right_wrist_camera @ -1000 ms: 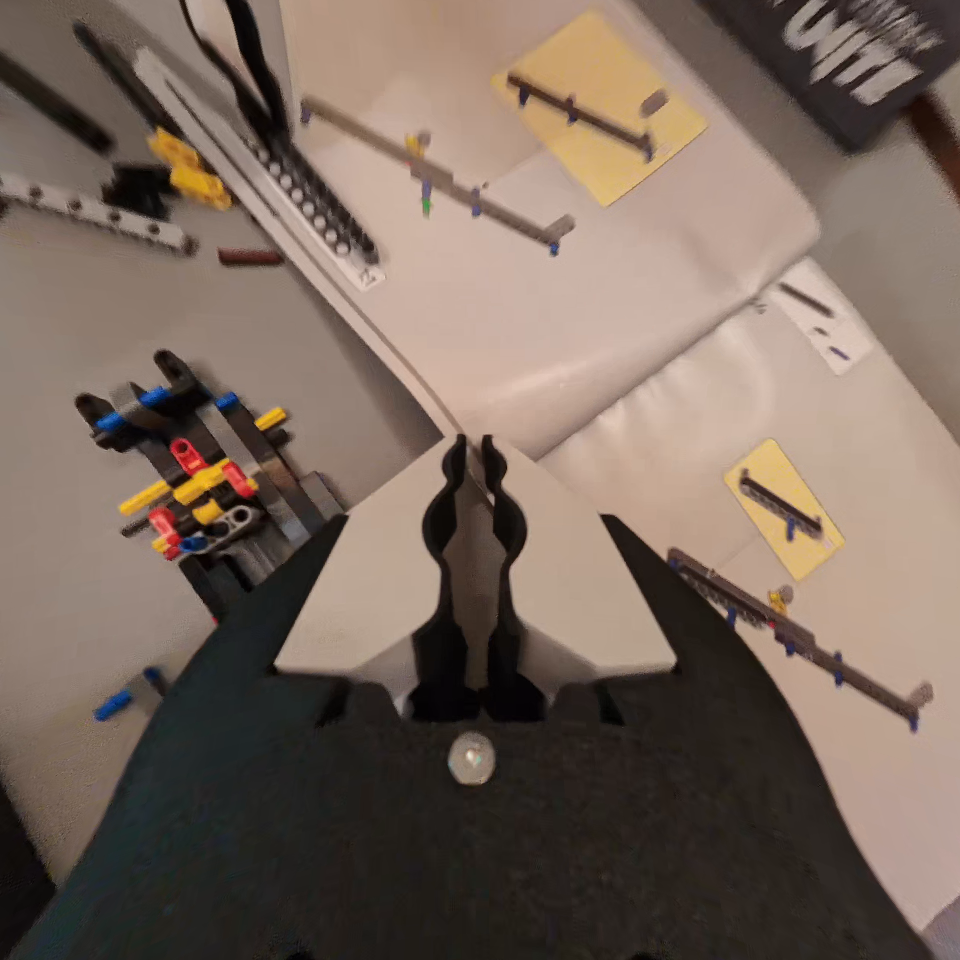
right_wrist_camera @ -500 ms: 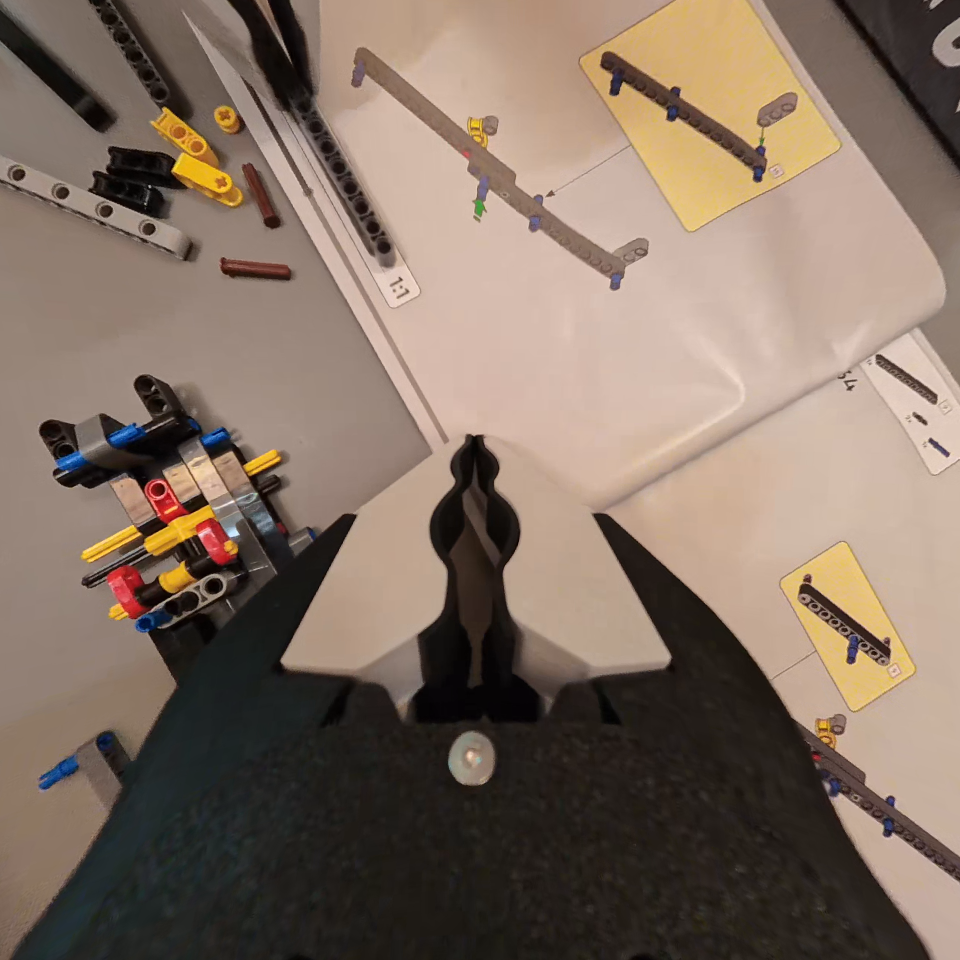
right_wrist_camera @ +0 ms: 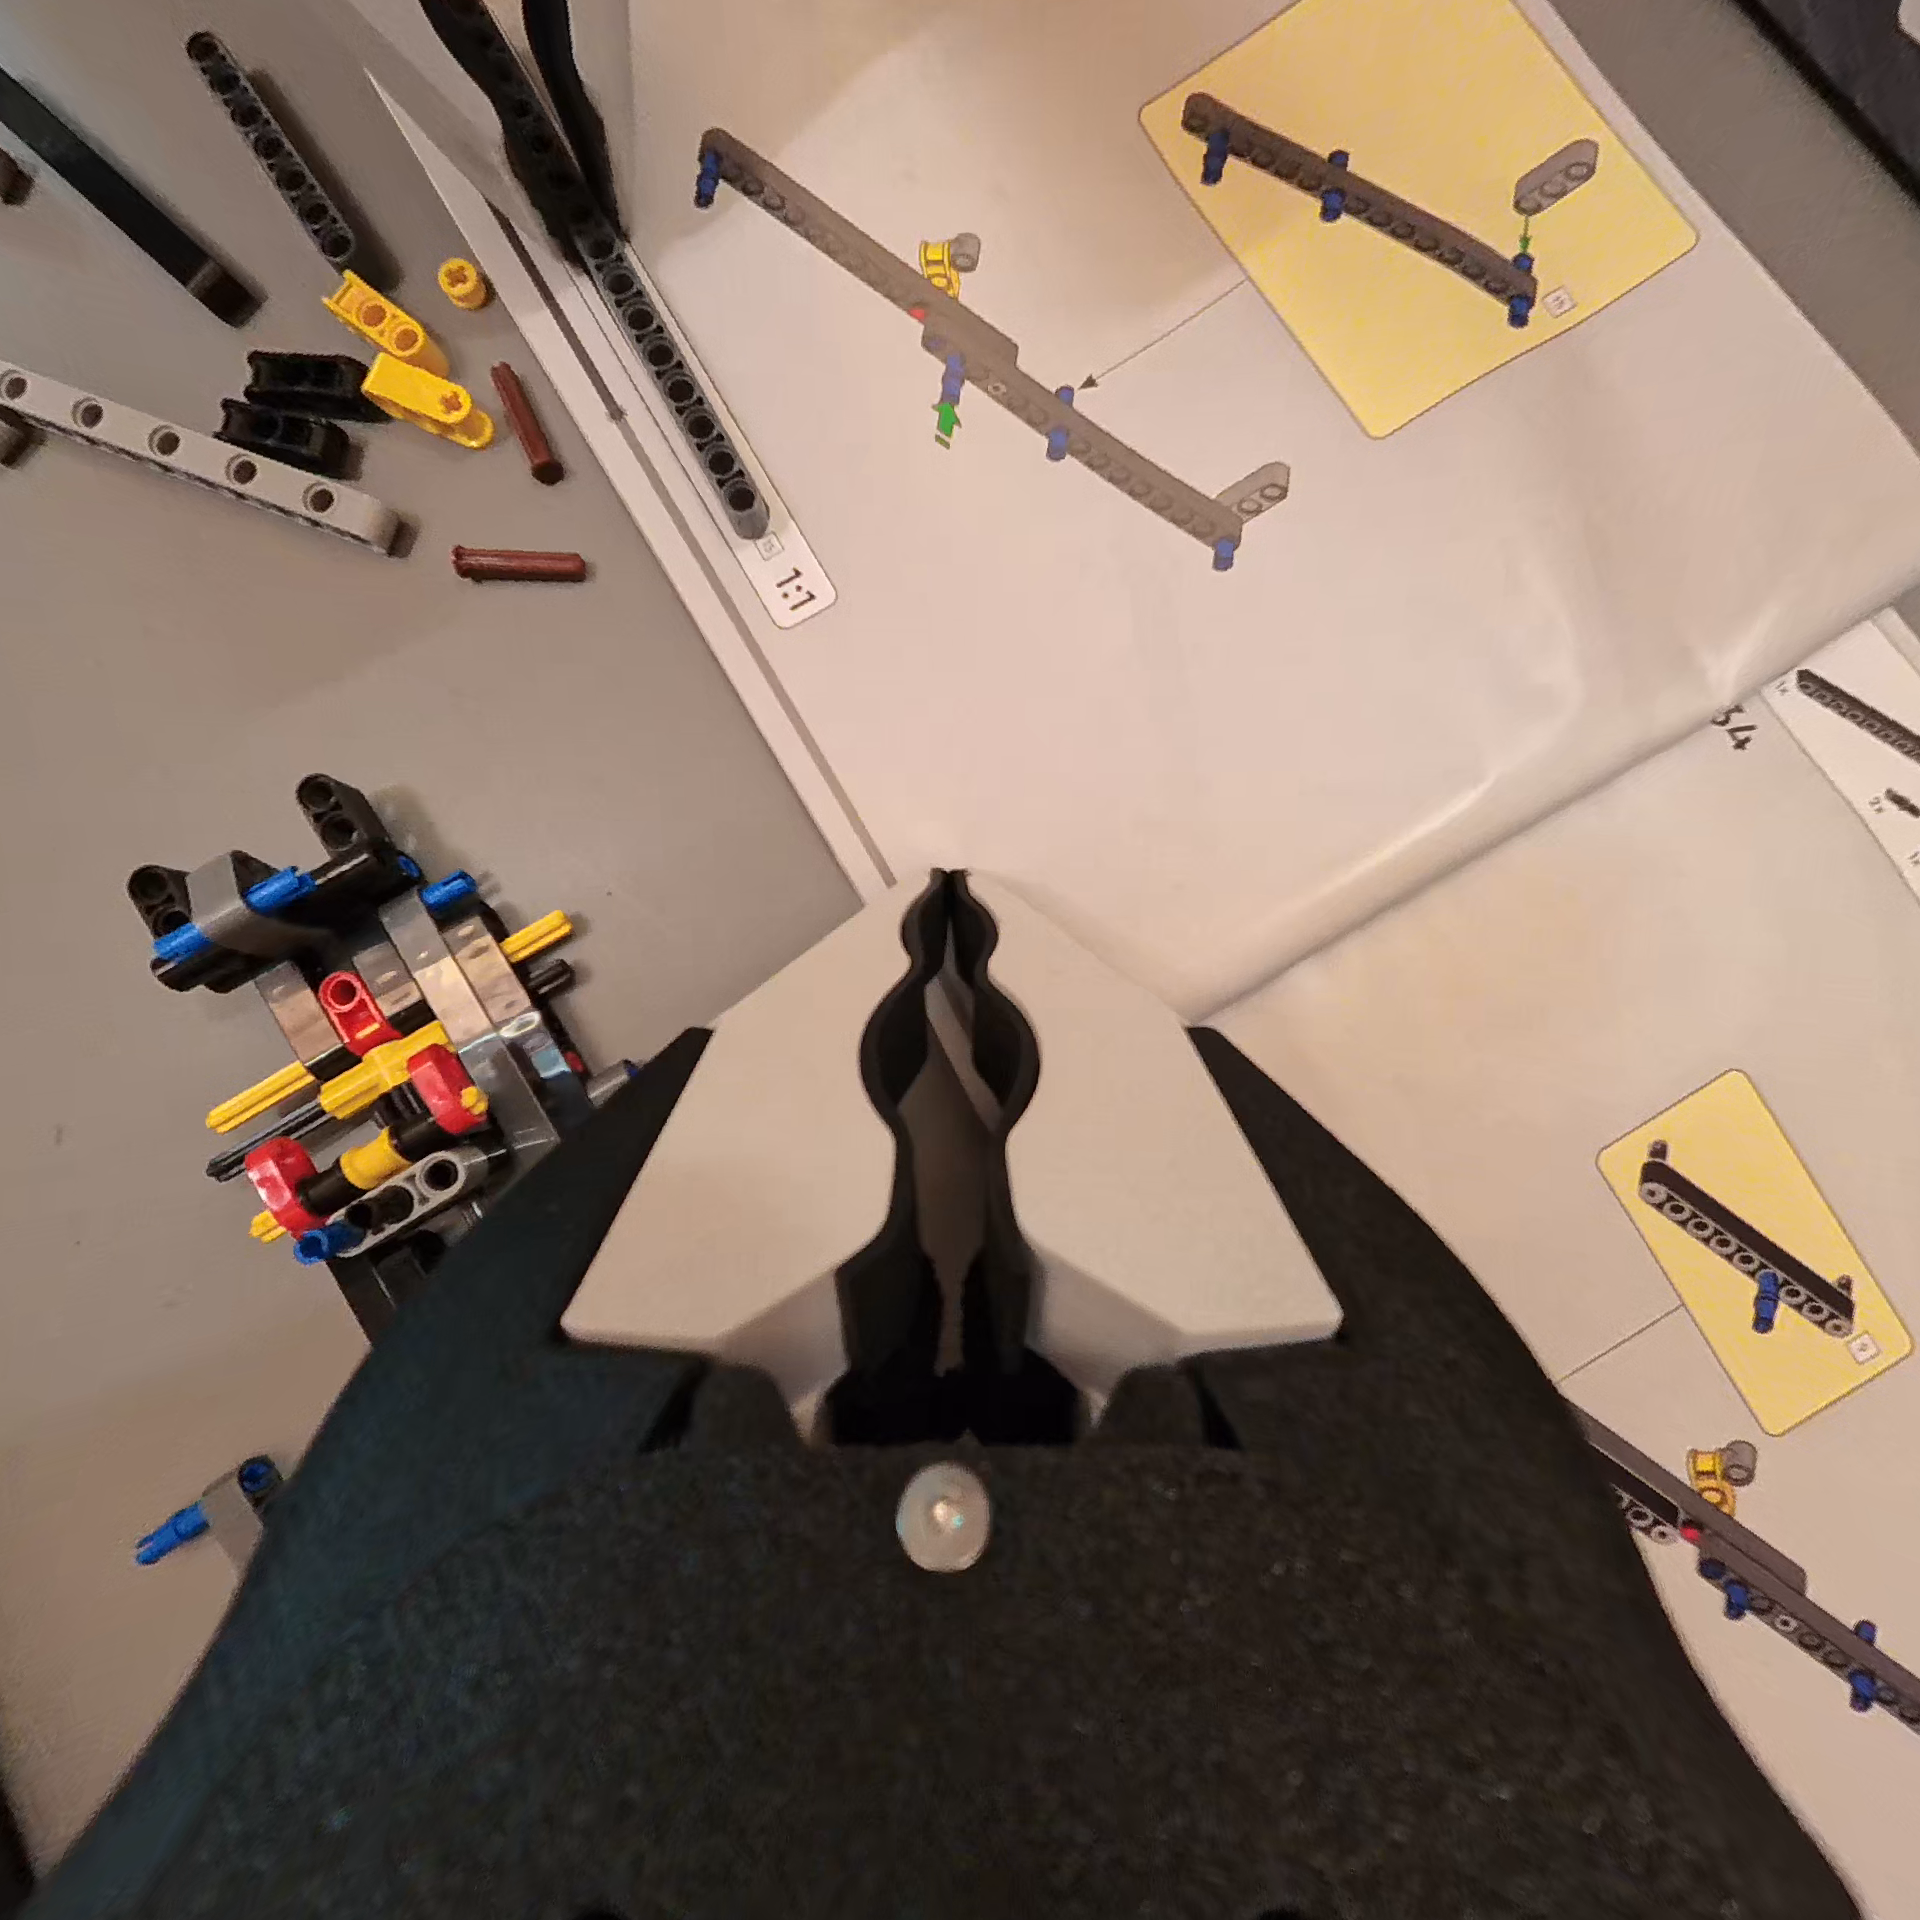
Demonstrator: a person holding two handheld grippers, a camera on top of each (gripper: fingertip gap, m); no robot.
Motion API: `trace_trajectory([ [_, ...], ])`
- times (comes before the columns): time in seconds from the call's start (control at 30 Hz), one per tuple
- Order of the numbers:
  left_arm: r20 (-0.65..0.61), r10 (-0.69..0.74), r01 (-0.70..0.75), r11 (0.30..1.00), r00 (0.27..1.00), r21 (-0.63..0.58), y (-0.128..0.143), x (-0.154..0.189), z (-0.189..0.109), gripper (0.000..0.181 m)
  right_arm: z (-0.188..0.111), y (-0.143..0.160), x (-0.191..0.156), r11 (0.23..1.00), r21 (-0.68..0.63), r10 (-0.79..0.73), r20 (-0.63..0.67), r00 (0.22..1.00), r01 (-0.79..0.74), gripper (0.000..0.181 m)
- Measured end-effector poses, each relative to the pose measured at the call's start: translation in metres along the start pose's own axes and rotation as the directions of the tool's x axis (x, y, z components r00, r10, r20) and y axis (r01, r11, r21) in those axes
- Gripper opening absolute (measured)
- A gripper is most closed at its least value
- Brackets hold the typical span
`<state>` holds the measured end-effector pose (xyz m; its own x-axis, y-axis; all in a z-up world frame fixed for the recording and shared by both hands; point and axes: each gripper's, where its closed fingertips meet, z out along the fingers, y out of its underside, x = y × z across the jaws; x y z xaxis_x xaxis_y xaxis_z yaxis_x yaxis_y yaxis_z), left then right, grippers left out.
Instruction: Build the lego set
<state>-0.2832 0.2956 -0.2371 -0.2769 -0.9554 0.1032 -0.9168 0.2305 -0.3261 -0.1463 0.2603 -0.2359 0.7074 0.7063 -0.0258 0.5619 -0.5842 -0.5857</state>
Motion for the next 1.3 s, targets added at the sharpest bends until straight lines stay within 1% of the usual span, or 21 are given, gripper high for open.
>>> trace_trajectory([
  [0.37, 0.012, -0.020, 0.020, 1.000, 1.000, -0.012, 0.002, 0.001, 0.000, 0.006, 0.000, 0.000, 0.000, 1.000, 0.009, 0.015, 0.017, 1.000, -0.015, 0.000],
  [0.73, 0.017, -0.055, 0.055, 0.998, 0.998, 0.015, 0.004, 0.000, -0.001, 0.006, 0.001, 0.000, 0.000, 1.000, 0.012, 0.012, 0.019, 1.000, -0.013, 0.000],
  [1.0, 0.020, -0.059, 0.059, 0.998, 0.998, -0.009, 0.004, 0.000, 0.000, 0.006, 0.001, 0.000, 0.000, 1.000, 0.009, 0.012, 0.020, 1.000, -0.012, 0.000],
  [1.17, 0.061, -0.064, 0.064, 0.998, 0.996, -0.009, 0.004, -0.001, -0.001, 0.006, 0.001, 0.000, 0.000, 1.000, 0.010, 0.021, 0.023, 1.000, -0.021, 0.000],
  [1.23, 0.110, -0.091, 0.091, 0.996, 0.990, 0.009, 0.002, -0.003, -0.006, 0.006, -0.003, -0.004, 0.000, 1.000, 0.017, 0.004, 0.018, 1.000, -0.004, 0.000],
  [1.3, 0.151, -0.170, 0.162, 0.985, 0.974, 0.060, -0.007, 0.005, -0.023, 0.005, -0.027, -0.015, 0.006, 0.996, 0.087, -0.005, -0.032, 0.999, 0.008, 0.007],
])
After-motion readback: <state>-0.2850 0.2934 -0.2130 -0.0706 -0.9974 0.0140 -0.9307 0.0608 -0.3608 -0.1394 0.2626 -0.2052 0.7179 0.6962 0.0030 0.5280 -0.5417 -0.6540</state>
